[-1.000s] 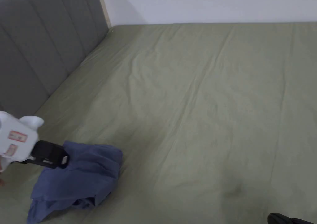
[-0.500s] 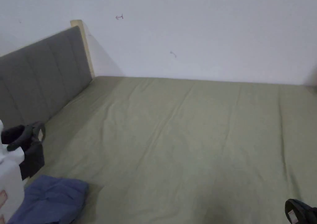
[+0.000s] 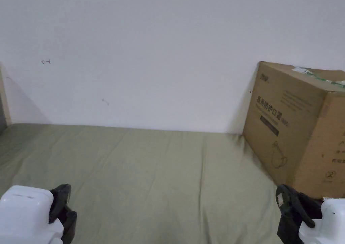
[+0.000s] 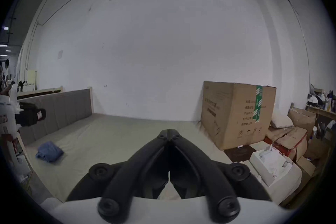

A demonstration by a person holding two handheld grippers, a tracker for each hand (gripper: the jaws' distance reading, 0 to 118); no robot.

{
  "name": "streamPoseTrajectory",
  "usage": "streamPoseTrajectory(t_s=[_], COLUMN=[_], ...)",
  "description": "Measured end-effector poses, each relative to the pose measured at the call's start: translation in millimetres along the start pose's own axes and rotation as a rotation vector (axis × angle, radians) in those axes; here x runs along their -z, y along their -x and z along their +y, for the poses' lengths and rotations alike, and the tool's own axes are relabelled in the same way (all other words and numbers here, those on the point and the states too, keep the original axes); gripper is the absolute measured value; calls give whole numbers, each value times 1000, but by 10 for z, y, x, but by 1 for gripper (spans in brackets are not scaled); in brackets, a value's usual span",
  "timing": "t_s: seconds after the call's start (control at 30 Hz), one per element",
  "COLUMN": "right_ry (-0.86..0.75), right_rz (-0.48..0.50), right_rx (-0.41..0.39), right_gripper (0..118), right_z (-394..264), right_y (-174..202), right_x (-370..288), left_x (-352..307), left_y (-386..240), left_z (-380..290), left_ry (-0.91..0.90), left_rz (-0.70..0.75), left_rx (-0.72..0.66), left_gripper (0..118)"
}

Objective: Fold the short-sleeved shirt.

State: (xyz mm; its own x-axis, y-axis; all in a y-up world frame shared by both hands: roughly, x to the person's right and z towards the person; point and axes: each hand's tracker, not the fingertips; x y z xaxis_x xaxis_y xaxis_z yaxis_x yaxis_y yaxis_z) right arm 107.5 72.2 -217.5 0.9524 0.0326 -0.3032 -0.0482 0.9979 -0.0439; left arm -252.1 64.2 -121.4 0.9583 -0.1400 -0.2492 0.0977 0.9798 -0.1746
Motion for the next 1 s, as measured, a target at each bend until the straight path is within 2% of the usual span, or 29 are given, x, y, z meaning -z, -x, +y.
streamPoseTrajectory(t_s=[0.4, 0.43, 0.47, 0.5, 0.53, 0.57, 0.6, 0.63, 0.7, 0.9, 1.0], right_ry=[-48, -46, -35, -29, -29, -12, 51, 8, -2, -44, -48], right_rz=[-23, -16, -11, -16, -11, -9, -23, 3, 15, -5, -50], right_rx=[25, 24, 25, 32, 40, 48, 59, 57, 31, 40, 20], right_gripper=[0, 0, 16, 75, 118, 118, 118, 118, 118, 118, 118], right_z=[92, 99, 112, 112, 106, 109, 108, 125, 155, 200, 263], right_y=[-93, -96, -97, -95, -94, -89, -66, -31, 27, -20, 25], right_x=[-18, -9, 10, 24, 21, 51, 106, 138, 204, -42, -48], left_x=[-62, -67, -69, -66, -47, 2, -77, -101, -99, -134, -143], left_y=[127, 140, 169, 204, 219, 237, 223, 218, 233, 295, 311], left_z=[183, 184, 191, 203, 216, 219, 96, 76, 119, 281, 278], left_ry=[1, -1, -1, 14, 37, 87, 84, 26, 38, -37, -67], left_rz=[31, 35, 33, 5, 22, 39, 17, 21, 27, 60, 83], left_rx=[-64, -77, -106, -132, -140, -142, -133, -145, -145, -102, -104], left_gripper=[0, 9, 42, 110, 115, 110, 117, 118, 118, 118, 118])
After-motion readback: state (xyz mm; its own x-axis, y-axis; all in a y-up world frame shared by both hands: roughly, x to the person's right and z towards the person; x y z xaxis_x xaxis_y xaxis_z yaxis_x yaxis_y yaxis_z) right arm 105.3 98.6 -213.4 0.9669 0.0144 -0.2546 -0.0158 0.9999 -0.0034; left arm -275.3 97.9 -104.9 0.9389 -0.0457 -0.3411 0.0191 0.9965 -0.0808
